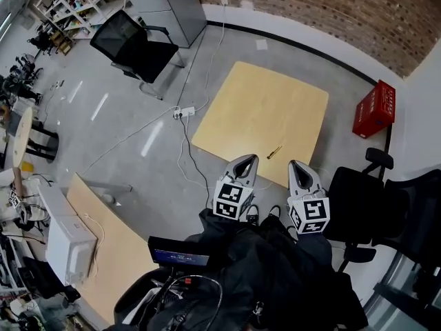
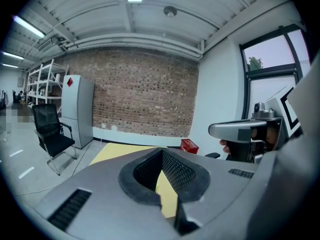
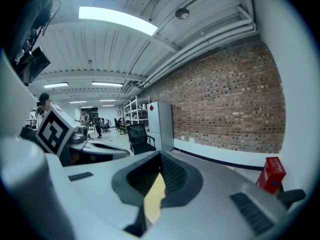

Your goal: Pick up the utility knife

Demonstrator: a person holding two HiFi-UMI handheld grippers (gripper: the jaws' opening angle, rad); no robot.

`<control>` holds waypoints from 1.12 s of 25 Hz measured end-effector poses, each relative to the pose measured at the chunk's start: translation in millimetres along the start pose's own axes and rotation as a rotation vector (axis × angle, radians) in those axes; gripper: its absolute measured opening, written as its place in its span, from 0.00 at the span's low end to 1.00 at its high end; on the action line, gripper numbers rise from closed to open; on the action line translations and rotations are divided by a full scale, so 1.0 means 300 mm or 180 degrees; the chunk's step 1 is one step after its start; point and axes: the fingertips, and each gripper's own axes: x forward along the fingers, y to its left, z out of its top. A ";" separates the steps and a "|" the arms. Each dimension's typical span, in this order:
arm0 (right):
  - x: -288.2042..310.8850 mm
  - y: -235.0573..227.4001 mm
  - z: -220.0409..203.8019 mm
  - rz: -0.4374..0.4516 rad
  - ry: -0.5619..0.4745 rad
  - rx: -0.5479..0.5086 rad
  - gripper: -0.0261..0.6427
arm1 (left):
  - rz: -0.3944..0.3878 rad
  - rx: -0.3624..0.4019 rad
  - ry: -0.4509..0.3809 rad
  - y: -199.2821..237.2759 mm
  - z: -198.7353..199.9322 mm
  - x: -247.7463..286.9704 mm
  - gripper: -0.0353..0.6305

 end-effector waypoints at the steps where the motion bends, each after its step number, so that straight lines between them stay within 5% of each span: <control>1: 0.007 -0.007 0.004 0.0016 -0.0001 -0.0006 0.04 | 0.0020 -0.0010 0.0011 0.005 0.000 0.009 0.05; 11: 0.058 -0.169 -0.134 -0.0044 0.0371 0.0164 0.04 | -0.0042 -0.0020 0.0378 -0.026 -0.096 0.179 0.05; 28: 0.169 -0.319 -0.438 0.0020 0.1088 0.0363 0.04 | -0.0182 0.0315 0.1287 0.029 -0.519 0.483 0.05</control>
